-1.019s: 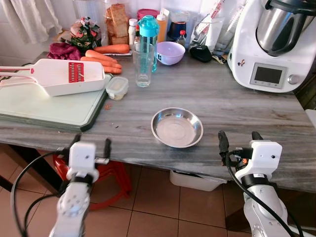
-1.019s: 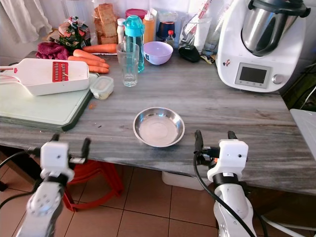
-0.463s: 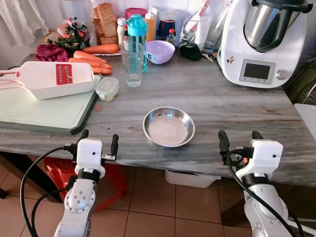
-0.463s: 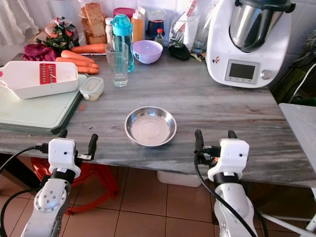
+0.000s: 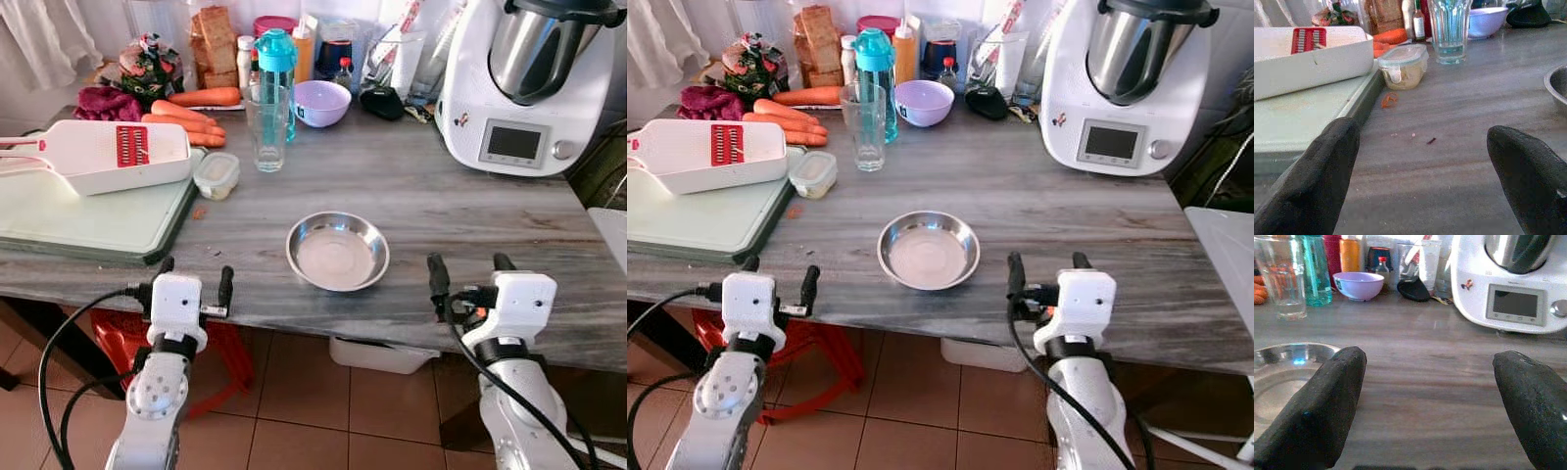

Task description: Setting the table

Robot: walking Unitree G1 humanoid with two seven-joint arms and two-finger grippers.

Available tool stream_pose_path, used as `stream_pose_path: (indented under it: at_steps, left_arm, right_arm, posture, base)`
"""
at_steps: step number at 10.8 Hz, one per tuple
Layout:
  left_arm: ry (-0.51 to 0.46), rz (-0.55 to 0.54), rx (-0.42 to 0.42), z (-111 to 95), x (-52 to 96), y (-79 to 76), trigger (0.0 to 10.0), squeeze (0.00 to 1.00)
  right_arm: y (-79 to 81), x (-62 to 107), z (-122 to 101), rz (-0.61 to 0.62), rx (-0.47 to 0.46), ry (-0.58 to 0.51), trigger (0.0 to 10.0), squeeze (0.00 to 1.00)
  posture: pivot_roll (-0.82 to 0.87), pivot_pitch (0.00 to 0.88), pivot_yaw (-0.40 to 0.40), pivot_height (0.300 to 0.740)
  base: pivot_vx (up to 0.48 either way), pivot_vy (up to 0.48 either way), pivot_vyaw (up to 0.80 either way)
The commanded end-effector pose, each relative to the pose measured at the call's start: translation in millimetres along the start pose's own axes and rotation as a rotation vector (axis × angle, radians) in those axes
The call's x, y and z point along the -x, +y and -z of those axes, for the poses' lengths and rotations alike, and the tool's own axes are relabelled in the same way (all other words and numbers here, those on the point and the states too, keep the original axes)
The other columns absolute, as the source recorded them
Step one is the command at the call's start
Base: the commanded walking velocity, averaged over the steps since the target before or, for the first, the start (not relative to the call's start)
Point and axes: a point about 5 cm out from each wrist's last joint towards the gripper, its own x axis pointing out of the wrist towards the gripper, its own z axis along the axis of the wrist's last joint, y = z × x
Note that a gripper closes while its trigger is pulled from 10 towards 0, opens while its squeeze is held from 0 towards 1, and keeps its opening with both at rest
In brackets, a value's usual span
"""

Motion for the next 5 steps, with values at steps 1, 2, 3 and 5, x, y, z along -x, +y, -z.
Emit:
stream_pose_path:
  at_steps: [1,2,3,5]
  left_arm:
    - [-0.003,0.006,-0.003,-2.5,-2.1,0.9,10.0,0.0]
    - [-0.003,0.011,-0.002,-3.0,-3.5,0.2,10.0,0.0]
    - [-0.002,0.017,-0.003,-3.1,-4.5,-0.3,10.0,0.0]
    - [0.001,0.019,-0.004,-3.3,-7.0,0.3,10.0,0.0]
  right_arm:
    - [0.2,-1.1,0.1,0.003,0.004,0.002,10.0,0.0]
    - [-0.9,-1.6,0.1,0.011,0.002,0.0,10.0,0.0]
    - [-2.8,-2.3,0.2,0.021,0.001,-0.001,10.0,0.0]
    - [-4.4,-4.8,-0.2,0.036,-0.004,-0.004,10.0,0.0]
  posture:
    - [0.06,0.061,-0.035,0.74]
    - [0.06,0.06,-0.033,0.74]
    - [0.05,0.058,-0.03,0.74]
    - [0.06,0.054,-0.028,0.74]
  base:
    - [0.0,0.0,0.0]
    - [-0.27,0.0,0.0]
    - [-0.266,0.0,0.0]
    - [-0.283,0.0,0.0]
